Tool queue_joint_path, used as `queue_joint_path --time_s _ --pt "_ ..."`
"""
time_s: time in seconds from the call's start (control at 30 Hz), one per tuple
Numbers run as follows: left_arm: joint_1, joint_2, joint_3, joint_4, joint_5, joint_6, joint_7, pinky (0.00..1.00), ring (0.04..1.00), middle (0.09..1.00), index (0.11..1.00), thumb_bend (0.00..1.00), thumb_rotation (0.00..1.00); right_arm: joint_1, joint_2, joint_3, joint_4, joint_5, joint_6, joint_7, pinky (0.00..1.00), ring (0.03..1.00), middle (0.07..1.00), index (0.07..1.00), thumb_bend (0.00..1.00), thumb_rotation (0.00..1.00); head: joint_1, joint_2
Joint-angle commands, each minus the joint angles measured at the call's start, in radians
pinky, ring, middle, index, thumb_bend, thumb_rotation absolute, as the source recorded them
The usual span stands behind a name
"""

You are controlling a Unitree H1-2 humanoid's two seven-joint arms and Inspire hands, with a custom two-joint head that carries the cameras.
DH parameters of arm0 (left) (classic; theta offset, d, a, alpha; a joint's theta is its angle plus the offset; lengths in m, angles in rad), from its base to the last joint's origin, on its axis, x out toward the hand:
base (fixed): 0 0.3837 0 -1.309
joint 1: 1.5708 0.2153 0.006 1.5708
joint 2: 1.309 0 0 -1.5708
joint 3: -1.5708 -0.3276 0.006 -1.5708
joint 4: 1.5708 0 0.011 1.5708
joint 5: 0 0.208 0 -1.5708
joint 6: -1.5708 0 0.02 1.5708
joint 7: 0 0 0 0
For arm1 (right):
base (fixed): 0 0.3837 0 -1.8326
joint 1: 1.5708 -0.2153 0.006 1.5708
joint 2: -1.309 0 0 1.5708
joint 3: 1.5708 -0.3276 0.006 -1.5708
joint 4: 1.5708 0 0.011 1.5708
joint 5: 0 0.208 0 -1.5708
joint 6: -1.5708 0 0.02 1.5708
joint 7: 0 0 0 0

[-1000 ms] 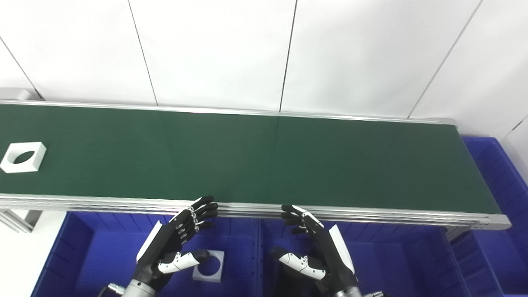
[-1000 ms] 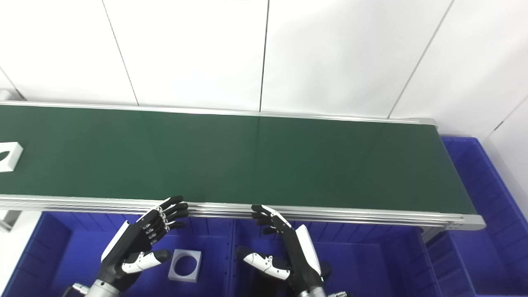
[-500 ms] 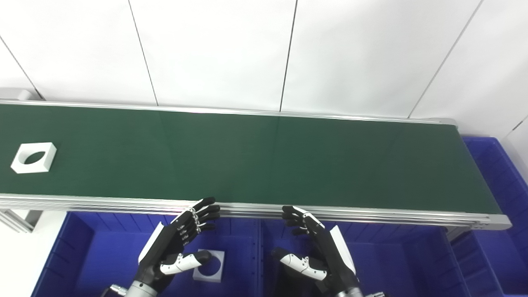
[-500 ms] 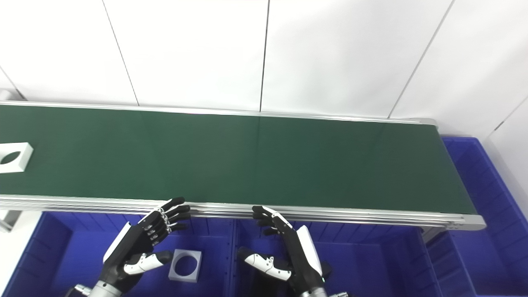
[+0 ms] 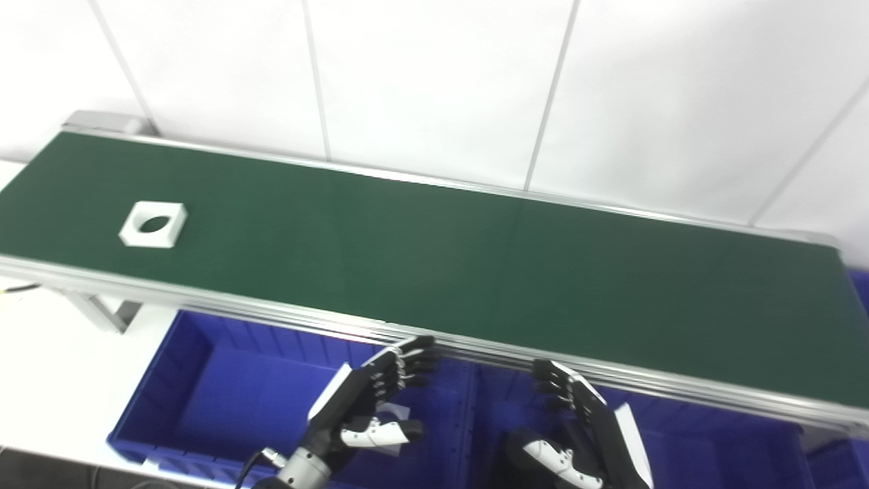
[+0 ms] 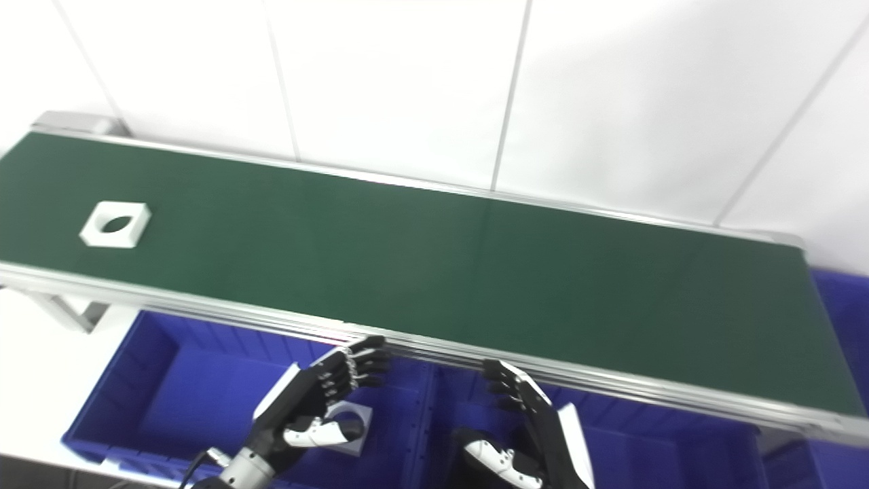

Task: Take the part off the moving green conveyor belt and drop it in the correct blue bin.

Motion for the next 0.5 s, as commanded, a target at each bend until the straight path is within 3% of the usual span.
queue_joint_path --time_s 0.0,0.47 --pt "-0.01 -0.011 -0.002 -0.006 -0.002 -0.043 0.007 0.81 0.825 0.819 0.844 0.96 0.42 -0.011 -0.006 -0.005 -0.002 0.016 -0.082 -0.009 0.66 0.727 0.765 0.787 0.57 0.39 0.01 -0.009" --pt "-0.024 -0.019 -0.005 0.027 0.021 -0.09 0.021 0.79 0.822 0.817 0.833 0.98 0.4 -0.026 -0.023 -0.012 0.072 0.034 -0.141 -0.002 0.63 0.711 0.761 0.783 0.58 0.34 0.081 -0.091"
